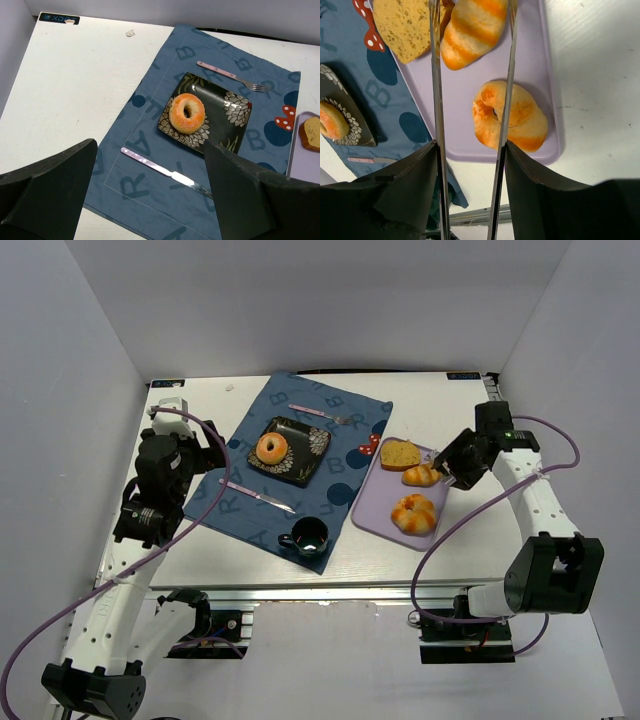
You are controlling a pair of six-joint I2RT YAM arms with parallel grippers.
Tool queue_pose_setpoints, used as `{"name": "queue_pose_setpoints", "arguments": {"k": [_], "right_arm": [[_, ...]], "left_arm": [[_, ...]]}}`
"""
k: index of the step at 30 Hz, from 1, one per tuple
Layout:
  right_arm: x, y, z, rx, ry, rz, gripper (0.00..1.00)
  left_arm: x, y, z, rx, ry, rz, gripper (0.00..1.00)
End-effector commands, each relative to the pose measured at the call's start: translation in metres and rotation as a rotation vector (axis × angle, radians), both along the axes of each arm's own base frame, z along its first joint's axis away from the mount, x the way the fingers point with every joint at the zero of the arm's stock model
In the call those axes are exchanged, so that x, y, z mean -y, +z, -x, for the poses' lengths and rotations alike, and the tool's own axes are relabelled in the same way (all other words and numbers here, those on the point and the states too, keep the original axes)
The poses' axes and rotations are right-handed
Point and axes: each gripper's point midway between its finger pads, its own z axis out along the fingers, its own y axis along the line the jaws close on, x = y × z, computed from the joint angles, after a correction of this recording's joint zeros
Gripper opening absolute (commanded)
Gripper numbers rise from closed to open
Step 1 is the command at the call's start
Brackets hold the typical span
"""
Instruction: Place the bread
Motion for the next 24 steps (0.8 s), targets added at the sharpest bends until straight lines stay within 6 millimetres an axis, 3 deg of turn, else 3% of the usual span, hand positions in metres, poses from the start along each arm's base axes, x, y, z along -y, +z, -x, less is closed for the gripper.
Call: {"name": "queue_pose_setpoints", "arguments": {"k": [1, 7, 10, 11, 14, 15, 17, 19, 21, 22, 23, 24], "right_arm": [[-0.005, -0.003, -0.007, 0.021, 0.008, -0.026, 0.58], [-0.007, -0.011, -0.011, 0.015, 0.024, -0.035, 0.5], [-0.005, 0.002, -0.012, 0.023, 0.023, -0.028, 0.37], [-0.005, 0.009, -0.012, 0.029, 0.023, -0.021, 0.35], [-0.003, 0.053, -0.012, 0.075, 0.04, -0.007, 0.26], [-0.004, 0.077, -0.013, 0.109, 0.047, -0.007, 0.23], [-0.008, 0.098, -0.013, 0.145, 0.073, -0.016, 0.19], [-0.02, 0.121, -0.018, 0.183, 0.128, -0.017, 0.17], [-0.05, 0.127, -0.023, 0.202, 0.235, -0.044, 0.15], [-0.065, 0.136, -0.035, 0.261, 0.286, -0.058, 0.15], [-0.096, 0.139, -0.035, 0.284, 0.385, -0.095, 0.14], [-0.115, 0.127, -0.045, 0.275, 0.457, -0.105, 0.14]], "left_arm": [[-0.003, 0.005, 0.001, 0.016, 0.012, -0.01, 0.98], [-0.003, 0.002, 0.0, 0.006, 0.011, -0.021, 0.98], [-0.002, 0.002, 0.0, 0.006, 0.008, -0.02, 0.98], [-0.002, 0.003, -0.001, 0.006, 0.008, -0.021, 0.98], [-0.002, 0.003, -0.002, 0.004, 0.008, -0.023, 0.98], [-0.002, 0.002, -0.002, 0.001, 0.008, -0.024, 0.98], [-0.001, 0.002, -0.003, 0.004, 0.005, -0.023, 0.98], [0.001, -0.001, -0.005, 0.001, -0.002, -0.019, 0.98], [0.002, -0.001, -0.006, -0.001, -0.006, -0.016, 0.98], [0.002, 0.0, -0.008, 0.001, -0.006, -0.016, 0.98], [0.002, 0.0, -0.008, 0.001, -0.006, -0.015, 0.98], [0.003, -0.001, -0.009, -0.001, -0.007, -0.013, 0.98]]}}
